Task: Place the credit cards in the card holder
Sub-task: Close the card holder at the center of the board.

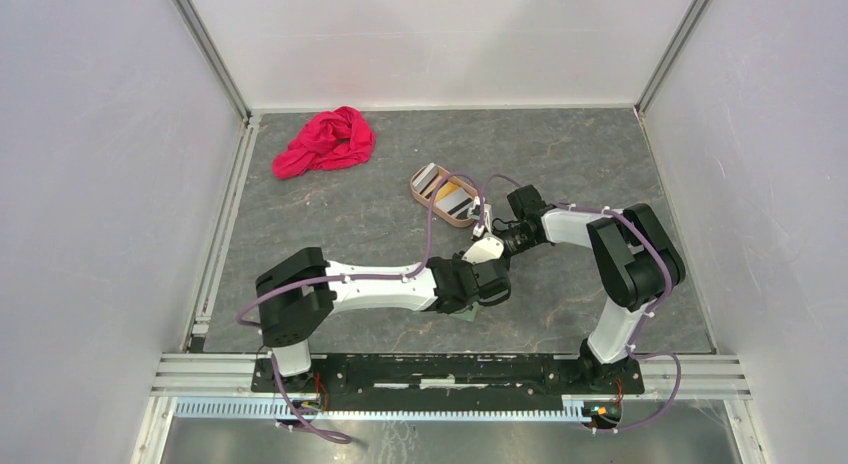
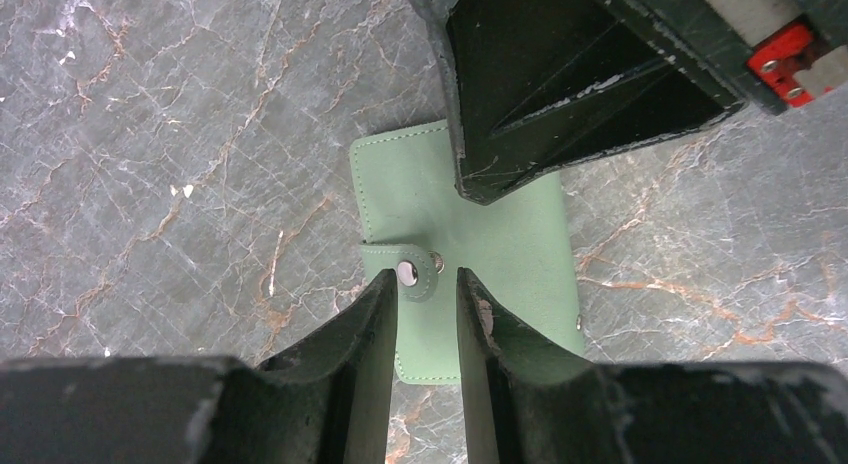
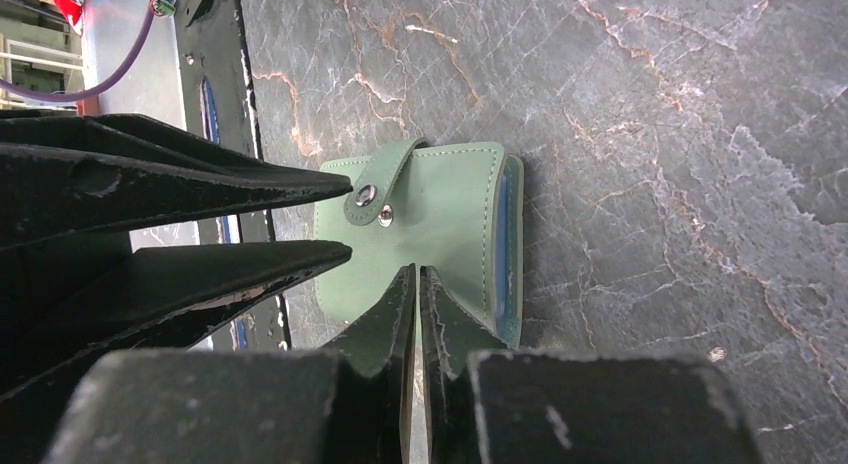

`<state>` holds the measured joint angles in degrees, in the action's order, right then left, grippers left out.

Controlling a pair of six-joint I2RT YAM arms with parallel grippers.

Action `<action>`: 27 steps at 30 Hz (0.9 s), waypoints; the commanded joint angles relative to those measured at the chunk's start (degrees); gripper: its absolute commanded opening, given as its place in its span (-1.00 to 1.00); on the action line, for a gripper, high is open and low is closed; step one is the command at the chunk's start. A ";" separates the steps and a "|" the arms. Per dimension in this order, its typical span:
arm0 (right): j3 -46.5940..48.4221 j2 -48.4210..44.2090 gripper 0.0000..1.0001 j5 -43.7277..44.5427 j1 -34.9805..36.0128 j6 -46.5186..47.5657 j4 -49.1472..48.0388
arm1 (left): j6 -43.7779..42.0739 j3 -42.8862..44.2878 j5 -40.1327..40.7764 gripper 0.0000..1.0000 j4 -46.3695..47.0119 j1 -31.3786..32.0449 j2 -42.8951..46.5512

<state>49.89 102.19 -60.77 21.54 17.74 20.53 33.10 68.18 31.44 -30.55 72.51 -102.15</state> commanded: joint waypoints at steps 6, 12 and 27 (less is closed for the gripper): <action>0.47 0.51 -0.82 -0.56 0.16 -0.25 -0.22 | -1.46 1.96 2.74 -0.32 -0.82 0.28 -1.60; 0.47 0.59 -0.82 -0.66 0.09 -0.23 -0.23 | -1.37 2.03 3.14 -0.36 -0.75 0.33 -1.96; 0.47 0.72 -0.82 -0.29 0.13 -0.25 -0.10 | -1.81 3.33 1.81 -0.91 -0.68 0.31 -1.54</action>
<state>49.89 102.19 -60.77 21.54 17.74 20.58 33.08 68.95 32.88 -31.53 72.51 -104.27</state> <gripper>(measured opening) 0.090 0.062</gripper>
